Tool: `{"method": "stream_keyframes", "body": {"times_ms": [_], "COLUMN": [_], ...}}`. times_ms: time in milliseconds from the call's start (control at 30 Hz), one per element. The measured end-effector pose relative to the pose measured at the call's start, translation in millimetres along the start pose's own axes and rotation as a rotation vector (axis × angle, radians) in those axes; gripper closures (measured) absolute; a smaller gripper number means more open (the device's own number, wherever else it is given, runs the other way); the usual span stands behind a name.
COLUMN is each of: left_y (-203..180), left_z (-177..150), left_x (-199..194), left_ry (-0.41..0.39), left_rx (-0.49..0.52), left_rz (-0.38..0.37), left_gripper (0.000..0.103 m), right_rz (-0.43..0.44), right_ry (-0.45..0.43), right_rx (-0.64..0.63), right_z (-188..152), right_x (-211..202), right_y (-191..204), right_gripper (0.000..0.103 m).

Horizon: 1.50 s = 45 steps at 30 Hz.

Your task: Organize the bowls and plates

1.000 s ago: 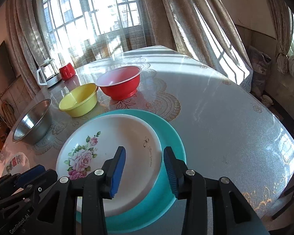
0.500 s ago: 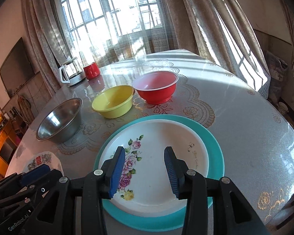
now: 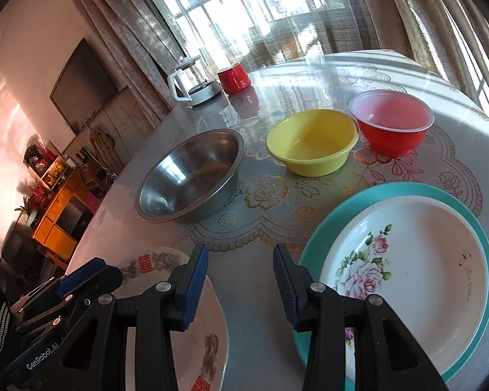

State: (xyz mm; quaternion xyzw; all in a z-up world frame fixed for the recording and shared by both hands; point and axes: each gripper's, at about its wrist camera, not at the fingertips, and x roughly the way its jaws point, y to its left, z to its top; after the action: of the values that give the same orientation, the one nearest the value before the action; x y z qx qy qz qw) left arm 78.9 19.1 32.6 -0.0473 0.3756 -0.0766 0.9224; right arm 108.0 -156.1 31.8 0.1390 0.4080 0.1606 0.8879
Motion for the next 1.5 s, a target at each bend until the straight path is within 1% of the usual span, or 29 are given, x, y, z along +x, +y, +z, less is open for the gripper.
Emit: {"method": "stream_keyframes", "body": {"times_ms": [100, 167, 233, 300, 500, 667, 833, 933, 1000, 1033, 1067, 1100, 1133, 1233, 1400, 1500], "left_y": [24.0, 40.1, 56.5, 71.1, 91.3, 94.9, 93.4, 90.0, 89.0, 87.7, 86.3, 84.6, 82.5, 81.3, 82.0, 80.8], "left_z": [5.3, 9.8, 14.4, 20.6, 43.5, 62.3, 76.8, 84.5, 87.1, 87.2, 87.2, 87.4, 86.4, 83.9, 78.0, 75.1], "left_x": [5.0, 10.6, 16.1, 20.4, 45.0, 71.3, 92.3, 107.5, 118.5, 123.3, 125.9, 125.9, 125.2, 121.0, 110.3, 100.4], "left_ry": [0.006, 0.021, 0.038, 0.036, 0.021, 0.042, 0.058, 0.067, 0.089, 0.102, 0.111, 0.110, 0.106, 0.099, 0.093, 0.075], "left_rx": [-0.033, -0.055, -0.087, -0.113, -0.096, -0.087, -0.082, -0.056, -0.047, -0.042, -0.039, -0.035, -0.027, -0.017, -0.022, -0.020], "left_rz": [0.029, 0.046, 0.044, 0.047, 0.039, 0.018, -0.015, 0.007, 0.006, -0.001, -0.015, -0.018, -0.011, -0.007, -0.009, -0.013], "left_gripper": [0.064, 0.064, 0.064, 0.064, 0.065, 0.065, 0.065, 0.065, 0.070, 0.077, 0.083, 0.084, 0.084, 0.084, 0.083, 0.083], "right_rz": [0.047, 0.057, 0.078, 0.079, 0.077, 0.042, 0.005, 0.001, -0.004, -0.010, -0.012, -0.002, -0.004, -0.039, -0.026, -0.014], "right_ry": [0.028, 0.049, 0.068, 0.078, 0.111, 0.129, 0.153, 0.160, 0.174, 0.181, 0.185, 0.184, 0.180, 0.174, 0.174, 0.167], "right_rx": [-0.002, -0.002, -0.001, 0.005, 0.030, 0.037, 0.048, 0.063, 0.059, 0.052, 0.042, 0.031, 0.018, -0.025, -0.021, -0.019], "right_z": [7.8, 13.8, 19.5, 25.4, 46.6, 62.6, 71.0, 72.6, 73.4, 73.3, 72.6, 72.0, 71.9, 70.4, 68.2, 65.5], "right_x": [11.1, 20.3, 28.8, 35.9, 58.2, 78.5, 96.2, 104.8, 112.1, 115.6, 118.3, 119.7, 119.8, 119.3, 117.1, 111.5], "right_y": [9.4, 14.0, 17.0, 18.1, 17.4, 16.8, 10.0, 5.7, 4.7, 5.7, 6.6, 8.1, 10.7, 16.9, 15.8, 17.5], "right_gripper": [0.061, 0.061, 0.061, 0.061, 0.061, 0.061, 0.061, 0.062, 0.068, 0.068, 0.073, 0.077, 0.080, 0.080, 0.080, 0.080]}}
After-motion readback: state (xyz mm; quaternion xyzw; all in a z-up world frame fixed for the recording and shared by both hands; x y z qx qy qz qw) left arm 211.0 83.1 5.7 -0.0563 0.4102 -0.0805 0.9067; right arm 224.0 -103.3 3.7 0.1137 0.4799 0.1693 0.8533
